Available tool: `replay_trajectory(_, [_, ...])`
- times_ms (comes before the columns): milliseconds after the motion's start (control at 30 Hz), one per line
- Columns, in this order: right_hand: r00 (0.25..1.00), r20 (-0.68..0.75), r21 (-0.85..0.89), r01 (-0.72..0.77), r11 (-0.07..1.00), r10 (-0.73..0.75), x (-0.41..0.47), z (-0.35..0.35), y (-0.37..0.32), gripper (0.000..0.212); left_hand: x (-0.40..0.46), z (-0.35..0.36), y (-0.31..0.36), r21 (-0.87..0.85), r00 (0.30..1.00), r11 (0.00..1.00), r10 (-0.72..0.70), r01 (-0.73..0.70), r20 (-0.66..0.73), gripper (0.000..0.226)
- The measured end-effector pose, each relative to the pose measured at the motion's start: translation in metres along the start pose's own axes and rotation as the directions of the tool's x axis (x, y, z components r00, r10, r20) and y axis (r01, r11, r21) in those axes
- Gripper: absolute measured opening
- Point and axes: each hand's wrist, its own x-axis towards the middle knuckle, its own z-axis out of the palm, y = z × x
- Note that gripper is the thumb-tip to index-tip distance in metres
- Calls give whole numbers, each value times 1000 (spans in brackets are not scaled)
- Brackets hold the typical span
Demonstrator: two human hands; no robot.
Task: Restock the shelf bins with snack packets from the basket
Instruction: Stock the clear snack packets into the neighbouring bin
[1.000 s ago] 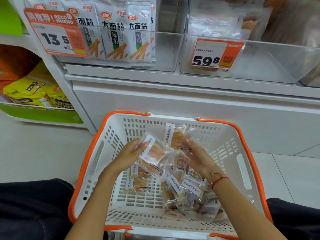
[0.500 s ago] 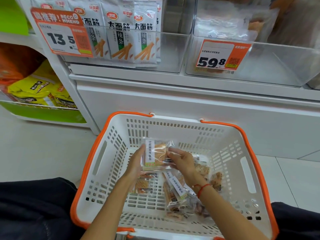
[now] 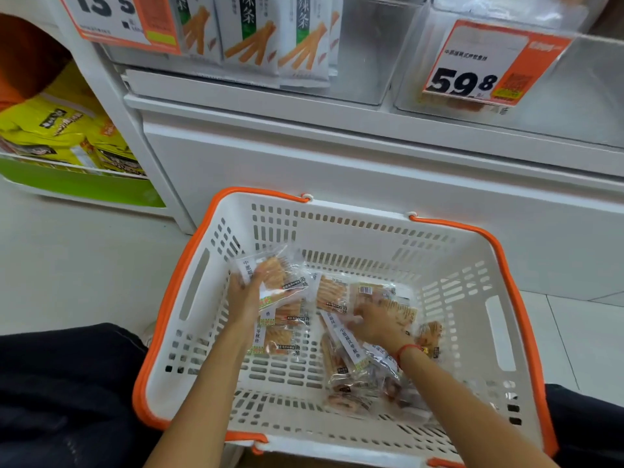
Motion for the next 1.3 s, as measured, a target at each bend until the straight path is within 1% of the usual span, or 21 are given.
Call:
replay_trajectory(33, [998,67,-103,11,995,-5,2,9,6,47,2,0,-2,-12,1000,1000,-24,24,-10,72])
replay_trajectory(67, [998,59,-189,25,982,-14,4,17,11,56,7,0,-4,-29,999,999,-38,38,-24,71])
replay_trajectory(133, [995,-84,-323,26,946,-56,7,23,13,65,13,-1,-6,-74,996,994,-80,77,-47,73])
replay_trajectory(200, [985,-141,-383,41,923,-102,15,23,7,64,19,-4,-6,-134,994,986,-102,95,-49,76])
replay_trajectory(300, [996,-54,-152,-85,985,78,30,26,-6,72,27,-5,-4,-180,993,979,-110,100,-46,60])
replay_trajectory(400, [974,13,-21,-226,974,226,39,26,-21,84,36,-4,-8,-186,993,977,-114,106,-35,65])
replay_trajectory(467, [941,-36,174,-325,930,336,45,29,-31,85,32,-2,-4,-176,991,977,-131,124,-30,71])
replay_trajectory(533, [897,-16,322,-414,851,442,53,28,-42,80,26,-1,0,-173,991,977,-128,120,-35,49])
replay_trajectory(600, [876,50,406,-457,791,480,61,30,-49,75,24,0,-3,-133,992,984,-124,118,-37,38])
replay_trajectory(667, [851,51,433,-491,756,523,65,29,-50,85,23,-2,-6,-129,990,983,-137,132,-25,42])
replay_trajectory(700, [859,71,450,-481,753,507,67,30,-46,82,23,-3,-7,-128,991,984,-131,126,-29,41])
replay_trajectory(800, [917,95,364,-395,843,388,51,19,-69,38,26,-6,-11,-149,992,981,-124,120,-20,30])
replay_trajectory(833, [907,46,415,-398,818,418,50,19,-67,26,27,-7,-11,-140,992,983,-126,122,-16,28])
replay_trajectory(867, [871,42,577,-422,700,490,43,15,-67,13,27,-8,-11,-133,991,983,-133,129,-15,28])
replay_trajectory(900, [858,15,663,-393,638,513,61,23,-45,6,27,-8,-11,-130,990,982,-141,139,-6,28])
replay_trajectory(967, [865,-17,738,-328,590,502,68,19,-39,11,30,-8,-14,-114,987,980,-163,161,-14,33])
replay_trajectory(1067, [903,99,809,-317,495,417,69,12,-34,42,31,-7,-17,-87,987,983,-163,163,2,38])
replay_trajectory(1100, [918,110,822,-300,484,382,65,7,-38,42,30,-6,-16,-82,989,985,-149,150,11,37])
replay_trajectory(1167, [948,95,785,-258,563,303,59,2,-41,14,29,-6,-17,-94,989,985,-143,145,29,32])
replay_trajectory(1233, [964,3,755,-176,631,266,49,-7,-37,20,27,-6,-15,-87,991,987,-133,135,26,29])
replay_trajectory(1300, [967,-145,638,-70,767,209,38,-25,-25,20,24,-4,-11,-73,993,990,-118,119,15,42])
